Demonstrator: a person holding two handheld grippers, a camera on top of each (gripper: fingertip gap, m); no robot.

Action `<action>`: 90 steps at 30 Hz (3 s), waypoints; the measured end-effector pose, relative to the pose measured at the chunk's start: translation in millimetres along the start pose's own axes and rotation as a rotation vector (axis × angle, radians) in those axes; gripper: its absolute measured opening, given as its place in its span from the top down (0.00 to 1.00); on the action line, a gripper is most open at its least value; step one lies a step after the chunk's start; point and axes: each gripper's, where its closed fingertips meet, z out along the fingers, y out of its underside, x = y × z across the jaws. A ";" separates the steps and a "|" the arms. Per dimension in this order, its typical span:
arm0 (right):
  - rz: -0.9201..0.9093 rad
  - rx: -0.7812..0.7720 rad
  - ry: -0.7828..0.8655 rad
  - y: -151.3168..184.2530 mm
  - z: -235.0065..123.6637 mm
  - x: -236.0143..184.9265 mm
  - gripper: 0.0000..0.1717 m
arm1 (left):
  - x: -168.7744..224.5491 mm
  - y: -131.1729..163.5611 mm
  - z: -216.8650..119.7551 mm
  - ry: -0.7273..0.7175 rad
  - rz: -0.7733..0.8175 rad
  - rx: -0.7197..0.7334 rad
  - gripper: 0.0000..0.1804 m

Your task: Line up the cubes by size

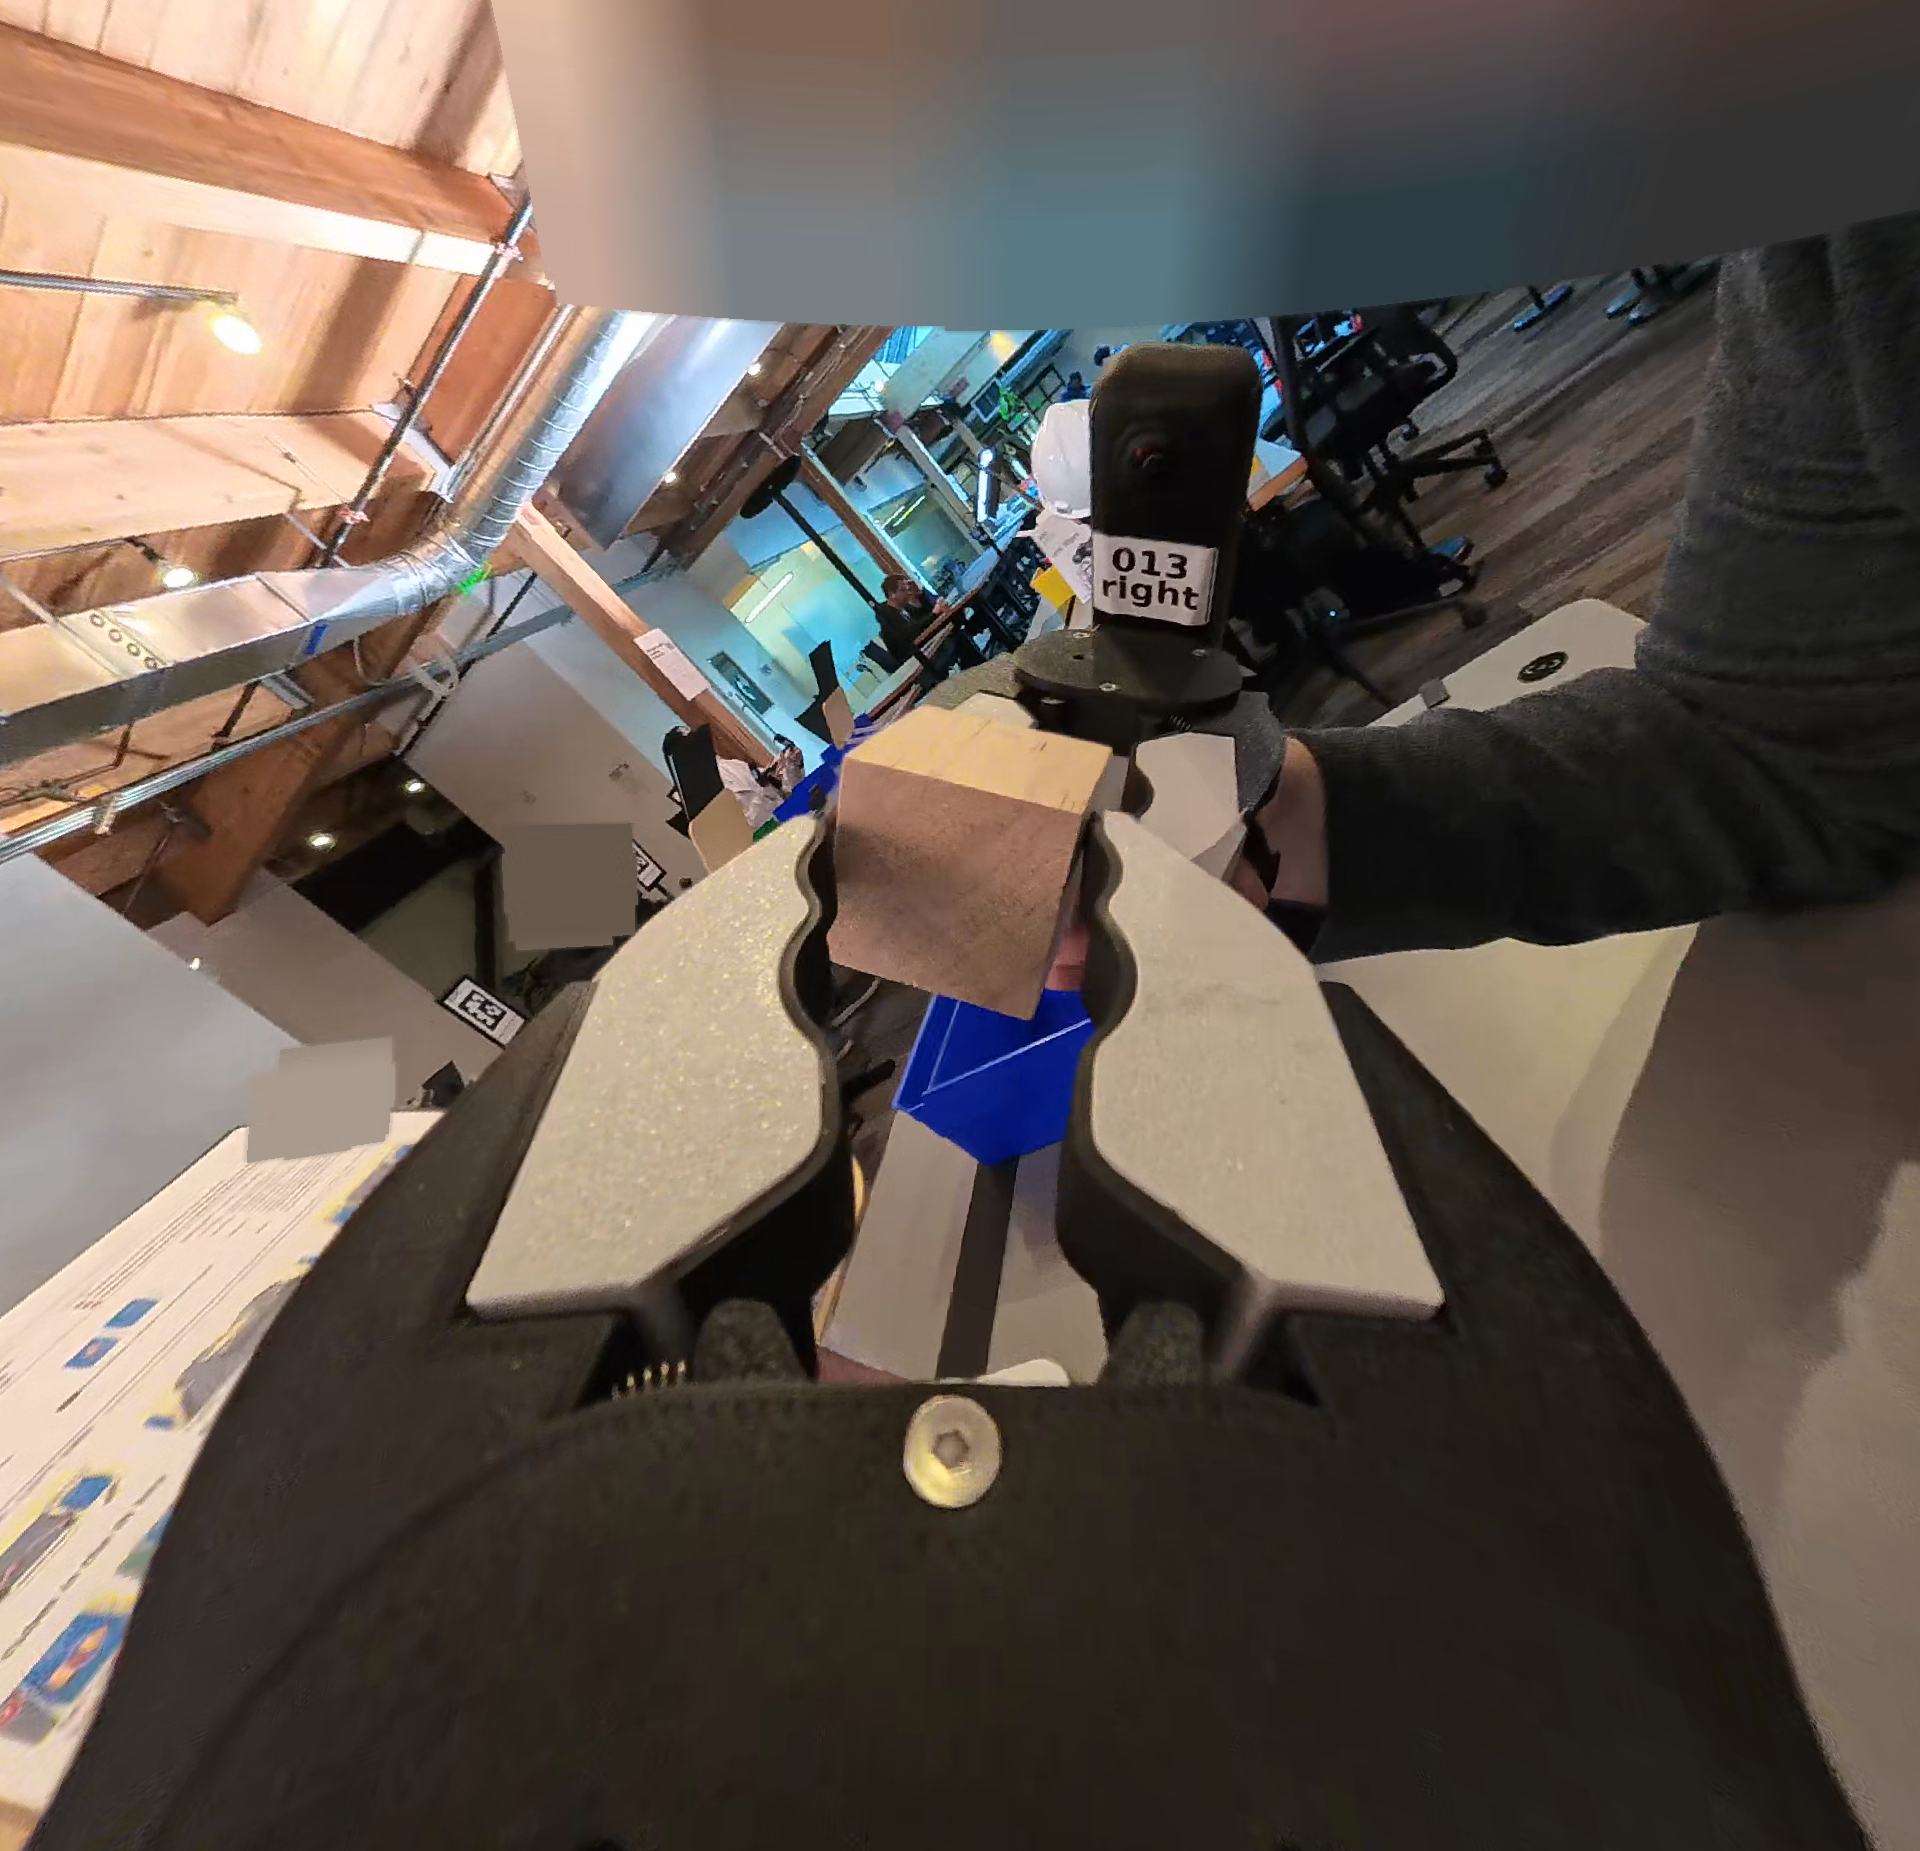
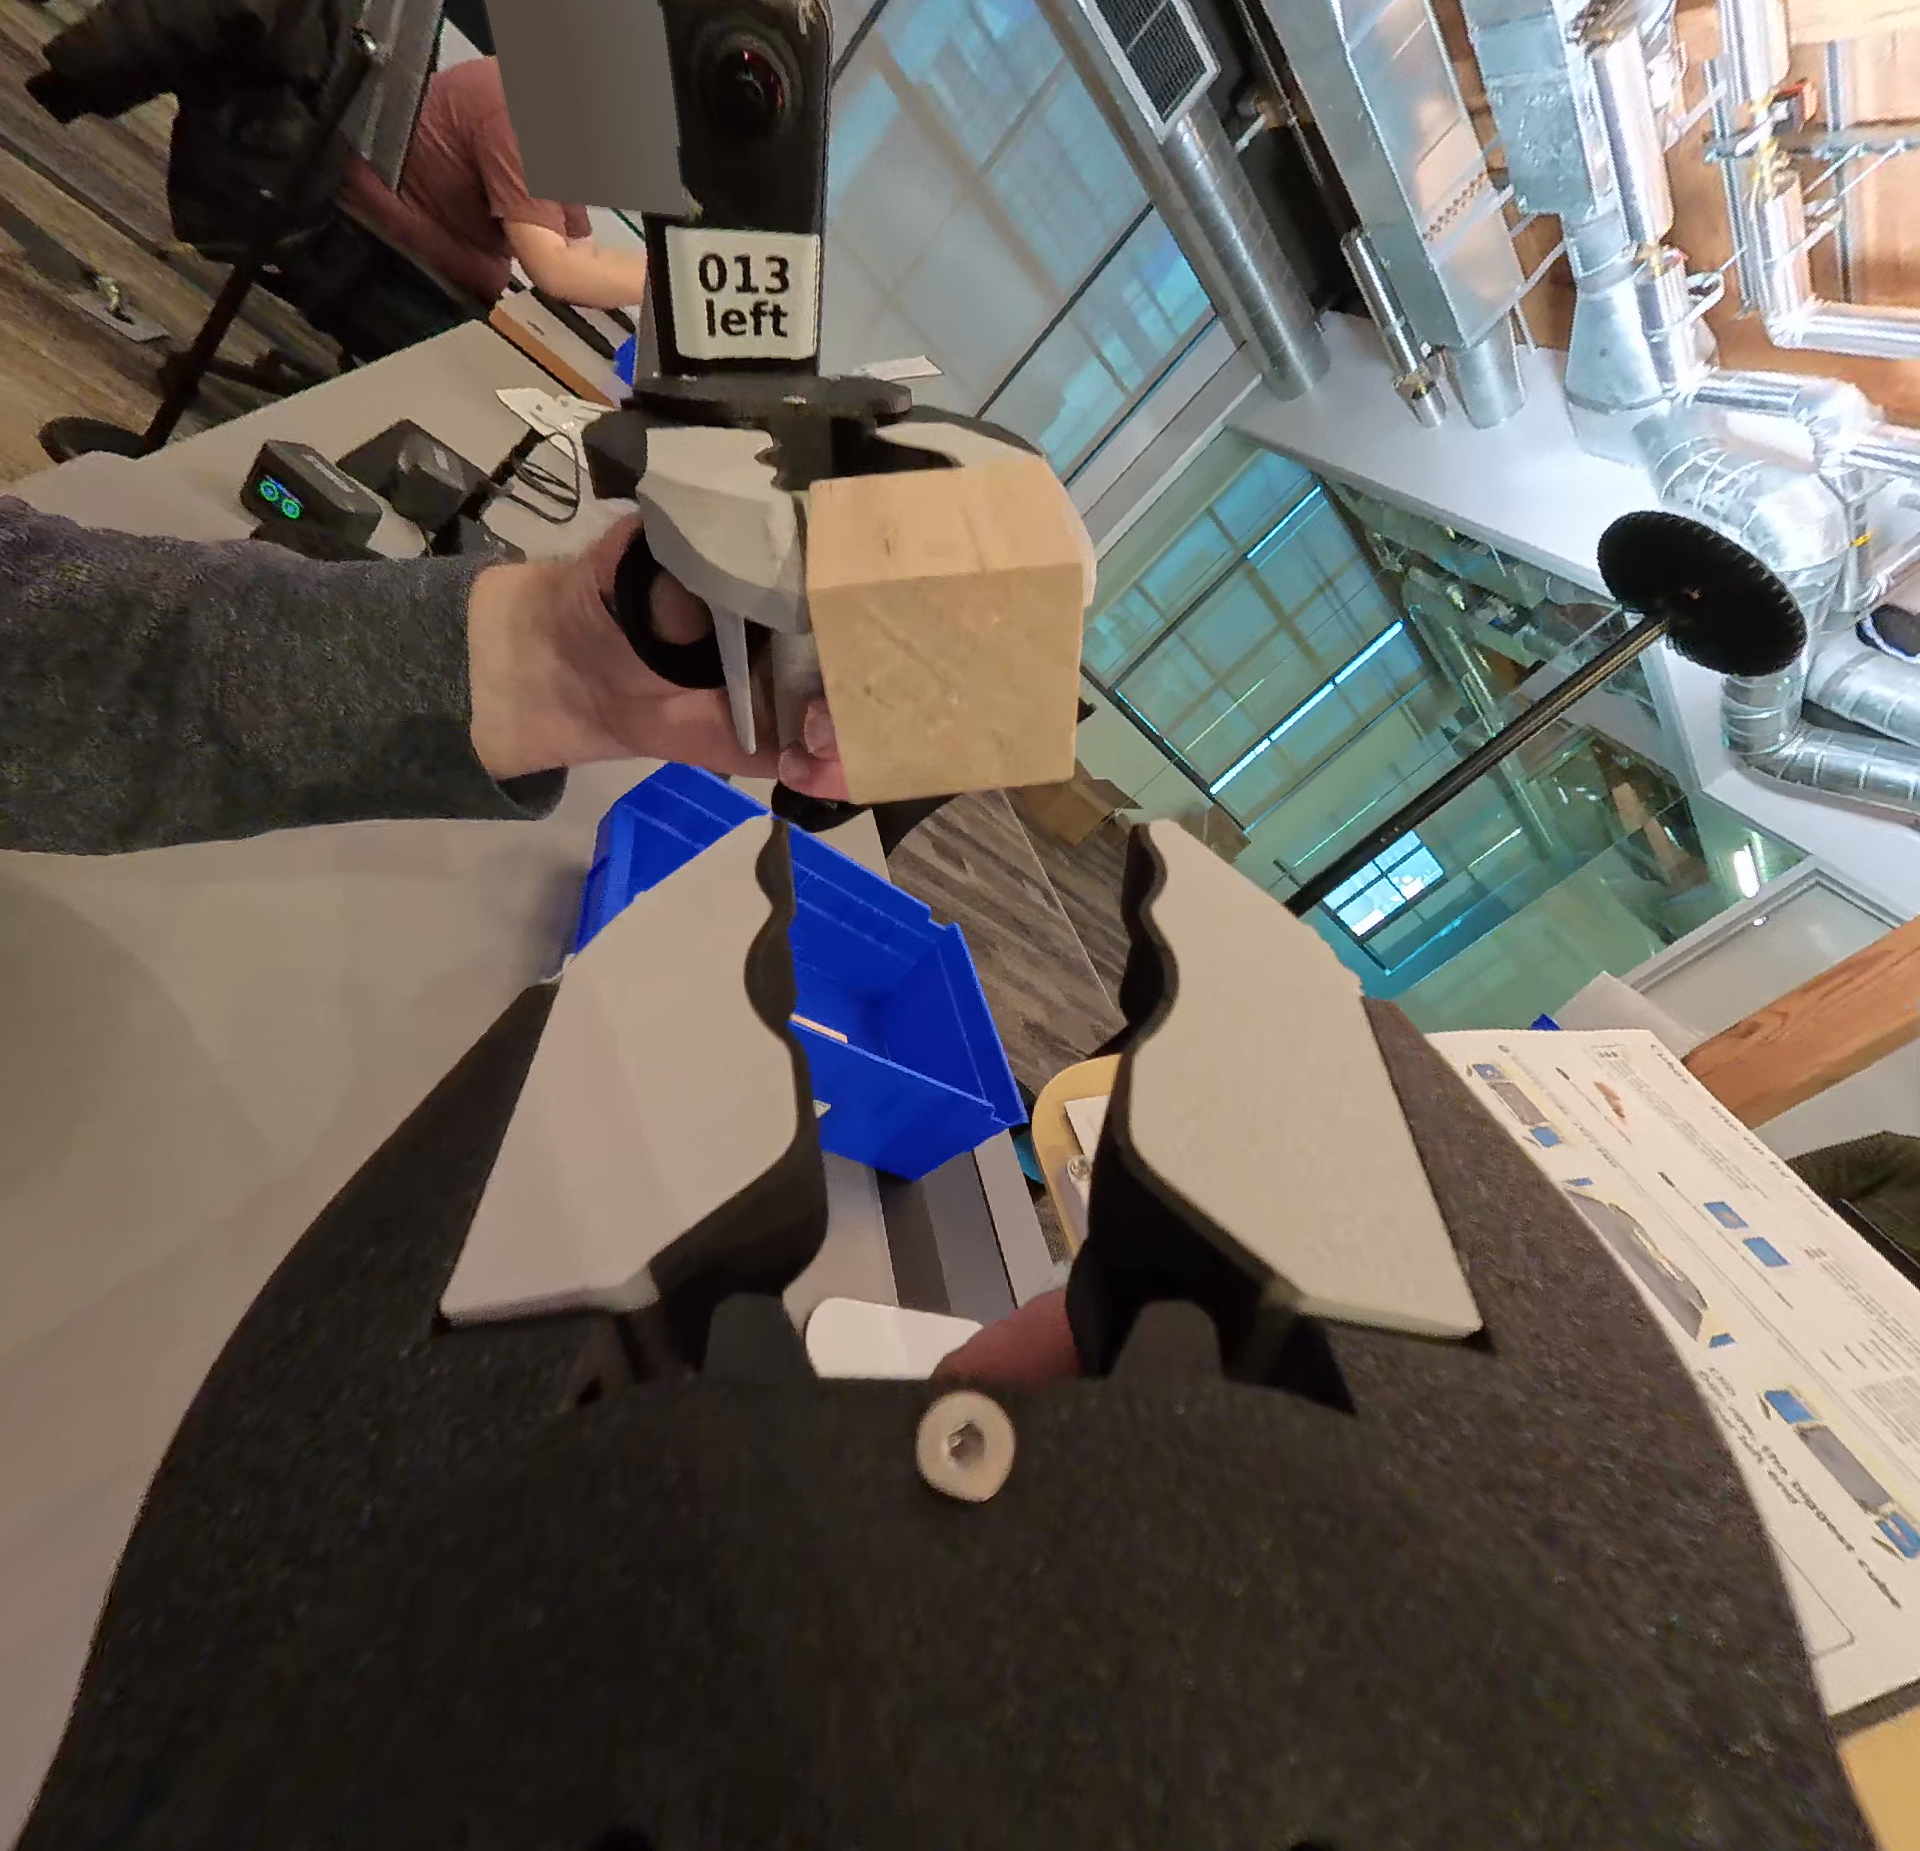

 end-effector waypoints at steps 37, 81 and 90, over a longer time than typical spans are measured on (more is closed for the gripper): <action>-0.081 0.009 -0.008 -7.2 -4.3 -4.5 0.74 | 7.0 0.6 2.9 0.038 -0.040 -0.012 0.70; 0.249 -1.625 -0.593 376.6 -370.8 23.6 0.74 | -24.8 4.2 -30.0 -0.158 0.155 -0.237 1.00; 0.270 -1.660 -0.666 392.7 -374.2 21.6 0.74 | -23.3 4.9 -28.4 -0.151 0.157 -0.242 1.00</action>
